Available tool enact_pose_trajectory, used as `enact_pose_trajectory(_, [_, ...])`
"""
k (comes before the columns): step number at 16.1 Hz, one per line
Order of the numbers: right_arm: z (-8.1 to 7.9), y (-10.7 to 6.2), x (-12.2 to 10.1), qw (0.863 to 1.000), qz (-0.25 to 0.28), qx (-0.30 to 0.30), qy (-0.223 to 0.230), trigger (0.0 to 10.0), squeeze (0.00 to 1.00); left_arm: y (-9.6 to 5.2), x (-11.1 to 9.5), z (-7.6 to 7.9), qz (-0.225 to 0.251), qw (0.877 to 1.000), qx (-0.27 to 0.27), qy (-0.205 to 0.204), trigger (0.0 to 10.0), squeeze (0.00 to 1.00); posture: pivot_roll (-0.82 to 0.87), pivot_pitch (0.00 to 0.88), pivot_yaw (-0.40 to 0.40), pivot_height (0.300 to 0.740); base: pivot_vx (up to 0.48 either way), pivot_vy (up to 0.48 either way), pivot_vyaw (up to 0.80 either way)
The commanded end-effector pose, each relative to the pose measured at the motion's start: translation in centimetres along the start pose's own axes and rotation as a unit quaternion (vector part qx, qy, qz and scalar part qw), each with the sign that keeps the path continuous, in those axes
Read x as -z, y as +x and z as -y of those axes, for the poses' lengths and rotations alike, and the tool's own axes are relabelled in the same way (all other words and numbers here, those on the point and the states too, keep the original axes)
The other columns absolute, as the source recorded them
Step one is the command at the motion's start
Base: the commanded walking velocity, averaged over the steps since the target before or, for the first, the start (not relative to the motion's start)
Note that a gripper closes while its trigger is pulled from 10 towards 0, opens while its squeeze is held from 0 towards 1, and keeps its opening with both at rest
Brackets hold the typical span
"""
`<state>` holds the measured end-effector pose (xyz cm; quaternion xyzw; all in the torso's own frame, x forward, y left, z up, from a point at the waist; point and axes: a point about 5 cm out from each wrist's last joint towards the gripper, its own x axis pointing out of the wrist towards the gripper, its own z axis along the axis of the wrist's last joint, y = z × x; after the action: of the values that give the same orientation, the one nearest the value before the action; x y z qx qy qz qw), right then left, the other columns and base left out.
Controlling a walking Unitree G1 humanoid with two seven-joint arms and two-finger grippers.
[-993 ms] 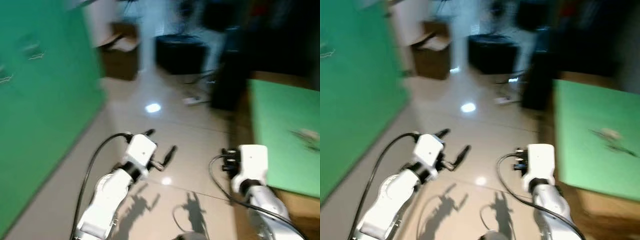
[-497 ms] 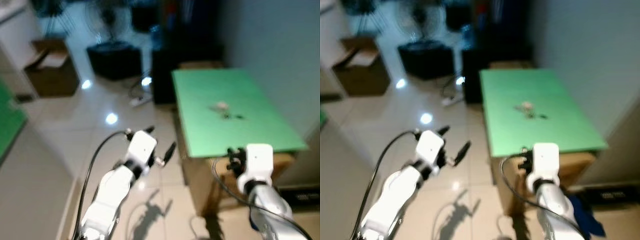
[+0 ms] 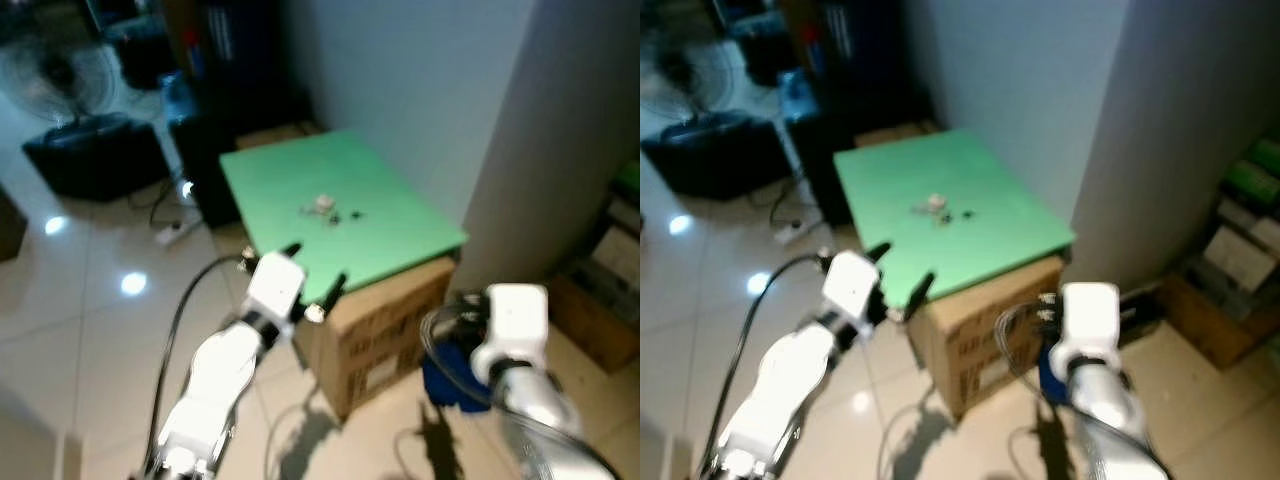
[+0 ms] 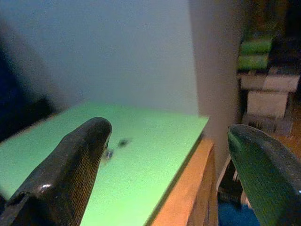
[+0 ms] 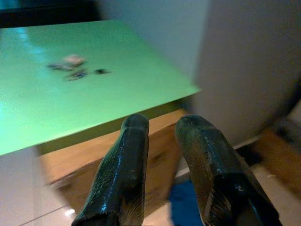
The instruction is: Hang keys on a hook
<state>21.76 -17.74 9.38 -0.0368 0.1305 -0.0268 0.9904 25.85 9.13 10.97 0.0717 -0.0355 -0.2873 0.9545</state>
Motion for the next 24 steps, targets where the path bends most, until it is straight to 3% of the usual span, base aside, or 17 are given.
enact_pose_trajectory(1, [-0.6,0.3,-0.8,1.000,0.024,-0.006,-0.007,10.0,0.00,-0.4,0.1,-1.0,-0.005,1.000,-0.011,0.010,10.0,0.00,-0.15,0.000,0.045,0.718,0.398,0.000,-0.51])
enact_pose_trajectory(7, [-0.2,0.3,-1.3,0.999,0.048,-0.013,-0.020,10.0,0.00,-0.3,0.1,-1.1,-0.004,1.000,-0.017,0.012,10.0,0.00,-0.15,0.000,0.048,0.718,0.401,0.000,-0.09])
enact_pose_trajectory(11, [-0.6,0.4,-1.2,0.998,0.049,-0.030,-0.015,10.0,0.00,-0.4,0.3,-1.3,-0.008,1.000,-0.020,0.013,10.0,0.00,-0.15,0.000,0.045,0.718,0.402,0.000,0.00])
enact_pose_trajectory(13, [-1.1,0.4,-1.3,0.997,0.048,-0.055,-0.040,10.0,0.00,-0.3,0.3,-1.3,-0.008,1.000,-0.020,0.014,10.0,0.00,-0.15,0.000,0.047,0.718,0.401,0.000,0.28])
enact_pose_trajectory(19, [-0.7,0.2,-0.7,0.998,0.041,-0.034,-0.020,10.0,0.00,-0.4,0.2,-1.3,-0.006,1.000,-0.010,0.013,10.0,0.00,-0.15,0.000,0.055,0.718,0.404,0.000,0.27])
enact_pose_trajectory(24, [-0.6,0.2,-0.2,0.999,0.033,-0.021,-0.019,10.0,0.00,-0.5,0.4,-0.2,-0.009,1.000,0.023,-0.001,10.0,0.00,-0.15,0.000,0.057,0.718,0.228,0.000,0.00])
